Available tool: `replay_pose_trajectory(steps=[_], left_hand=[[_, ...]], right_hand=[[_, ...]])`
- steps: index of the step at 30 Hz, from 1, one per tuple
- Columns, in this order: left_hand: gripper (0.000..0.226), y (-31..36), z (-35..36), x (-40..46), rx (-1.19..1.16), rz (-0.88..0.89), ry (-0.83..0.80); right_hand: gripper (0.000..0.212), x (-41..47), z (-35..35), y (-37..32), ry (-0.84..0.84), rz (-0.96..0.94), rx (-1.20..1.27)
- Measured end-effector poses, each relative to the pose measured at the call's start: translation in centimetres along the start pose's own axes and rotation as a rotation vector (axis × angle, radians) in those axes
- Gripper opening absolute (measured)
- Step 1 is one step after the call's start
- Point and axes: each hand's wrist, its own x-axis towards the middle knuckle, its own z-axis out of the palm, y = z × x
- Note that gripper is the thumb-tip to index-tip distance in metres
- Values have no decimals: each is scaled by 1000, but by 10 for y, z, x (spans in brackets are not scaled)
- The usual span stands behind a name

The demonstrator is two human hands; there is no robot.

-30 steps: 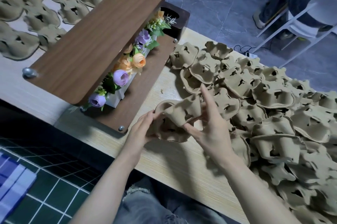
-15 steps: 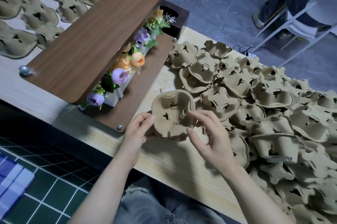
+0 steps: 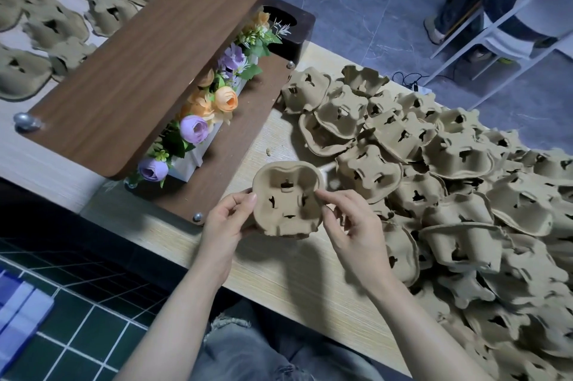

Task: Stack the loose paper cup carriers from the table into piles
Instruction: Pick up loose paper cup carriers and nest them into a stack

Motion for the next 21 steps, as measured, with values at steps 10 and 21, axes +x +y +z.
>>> replay_pose_trajectory(steps=[10,21], left_hand=[[32,-6,-2,4,6,35,64],[57,-5,3,6,8,-5,-35]], right_hand=[[20,13,-14,6,-90,55,-85],[52,105,-82,45,142,227,-470]])
